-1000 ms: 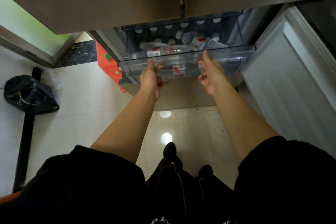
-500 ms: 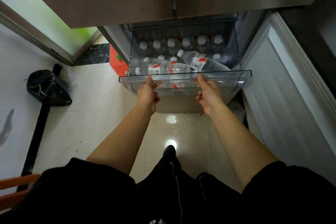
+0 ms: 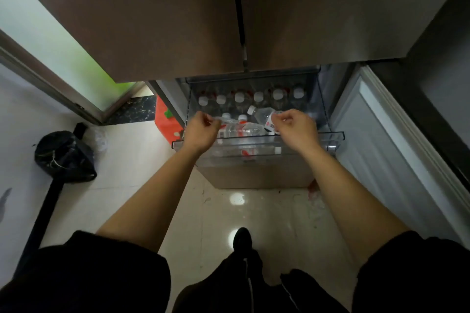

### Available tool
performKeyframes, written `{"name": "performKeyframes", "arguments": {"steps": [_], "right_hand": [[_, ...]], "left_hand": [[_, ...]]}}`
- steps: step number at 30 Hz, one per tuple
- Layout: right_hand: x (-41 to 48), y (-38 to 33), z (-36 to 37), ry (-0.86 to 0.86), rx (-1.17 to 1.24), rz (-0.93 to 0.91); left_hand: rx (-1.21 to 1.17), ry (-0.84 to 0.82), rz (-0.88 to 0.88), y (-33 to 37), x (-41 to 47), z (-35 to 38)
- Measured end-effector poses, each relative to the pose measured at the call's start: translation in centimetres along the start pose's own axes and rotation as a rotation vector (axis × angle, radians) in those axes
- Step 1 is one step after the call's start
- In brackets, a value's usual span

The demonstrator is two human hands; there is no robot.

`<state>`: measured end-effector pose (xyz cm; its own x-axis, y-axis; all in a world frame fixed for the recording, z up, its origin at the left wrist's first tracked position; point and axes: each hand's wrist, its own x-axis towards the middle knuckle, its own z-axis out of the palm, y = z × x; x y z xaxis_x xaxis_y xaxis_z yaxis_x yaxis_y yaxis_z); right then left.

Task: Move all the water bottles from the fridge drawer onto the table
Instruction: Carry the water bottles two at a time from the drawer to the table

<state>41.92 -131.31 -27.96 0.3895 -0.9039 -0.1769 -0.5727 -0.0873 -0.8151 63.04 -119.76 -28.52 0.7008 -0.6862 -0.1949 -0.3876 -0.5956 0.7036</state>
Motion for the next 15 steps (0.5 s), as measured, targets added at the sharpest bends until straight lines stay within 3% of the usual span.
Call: {"name": "performKeyframes", "arguments": {"steps": [5, 10, 15], "right_hand": [[5.0, 0.4, 1.1, -0.149, -0.245, 0.029], [8.9, 1.8, 2.5, -0.310, -0.584, 0.058], [10.8, 2.8, 4.1, -0.442, -0.758, 0.146]], "left_hand": [[0.404, -0.382, 0.133, -1.4, 4.6, 0.4], [0.546, -0.655, 0.117, -2.8, 8.3, 0.6], [0.771, -0.704, 0.227, -2.9, 9.4, 0.8]]}}
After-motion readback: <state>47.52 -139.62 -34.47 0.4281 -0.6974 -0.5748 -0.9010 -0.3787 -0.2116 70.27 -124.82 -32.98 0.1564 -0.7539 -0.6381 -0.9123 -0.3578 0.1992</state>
